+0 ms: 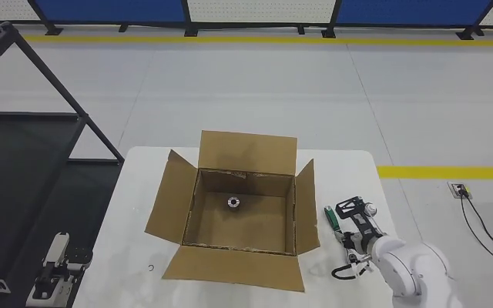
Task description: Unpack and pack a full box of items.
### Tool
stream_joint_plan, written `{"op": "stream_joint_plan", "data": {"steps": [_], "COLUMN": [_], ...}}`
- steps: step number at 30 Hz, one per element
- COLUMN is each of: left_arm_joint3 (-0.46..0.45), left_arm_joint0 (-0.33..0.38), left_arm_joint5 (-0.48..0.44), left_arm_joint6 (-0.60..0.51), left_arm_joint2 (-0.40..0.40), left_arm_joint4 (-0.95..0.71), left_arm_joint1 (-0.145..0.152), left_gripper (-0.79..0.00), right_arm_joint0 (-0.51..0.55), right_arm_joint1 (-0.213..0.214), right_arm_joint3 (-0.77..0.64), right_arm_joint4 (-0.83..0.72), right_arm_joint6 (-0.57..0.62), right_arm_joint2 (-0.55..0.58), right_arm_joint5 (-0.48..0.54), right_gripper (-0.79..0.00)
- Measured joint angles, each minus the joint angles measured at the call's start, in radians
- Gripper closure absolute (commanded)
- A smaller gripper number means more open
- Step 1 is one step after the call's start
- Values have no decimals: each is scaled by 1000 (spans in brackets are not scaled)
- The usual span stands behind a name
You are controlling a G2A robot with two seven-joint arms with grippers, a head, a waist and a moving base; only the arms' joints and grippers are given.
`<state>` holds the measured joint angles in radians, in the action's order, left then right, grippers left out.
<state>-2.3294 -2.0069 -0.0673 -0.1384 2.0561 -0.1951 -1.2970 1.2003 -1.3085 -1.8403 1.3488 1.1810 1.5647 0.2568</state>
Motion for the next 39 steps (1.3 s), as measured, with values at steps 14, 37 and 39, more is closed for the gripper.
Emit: {"op": "stream_joint_plan", "data": {"steps": [14, 37, 39], "left_arm_joint3": [0, 0, 0], "left_arm_joint0": [0, 0, 0], "left_arm_joint5": [0, 0, 0], "left_arm_joint6": [0, 0, 0], "left_arm_joint2": [0, 0, 0], "left_arm_joint4": [0, 0, 0], "left_arm_joint1": [0, 0, 0], "left_gripper": [-785, -785, -785], "right_arm_joint0": [-96, -194, -201], "right_arm_joint1": [6, 17, 18], "right_arm_joint3": [154, 318, 327], "right_arm_joint4": [-60, -64, -60], "right_arm_joint6": [84, 96, 101], "right_arm_joint2": [-38, -106, -111], "right_arm_joint5": [-69, -131, -135], "right_gripper": [-351, -317, -317]}}
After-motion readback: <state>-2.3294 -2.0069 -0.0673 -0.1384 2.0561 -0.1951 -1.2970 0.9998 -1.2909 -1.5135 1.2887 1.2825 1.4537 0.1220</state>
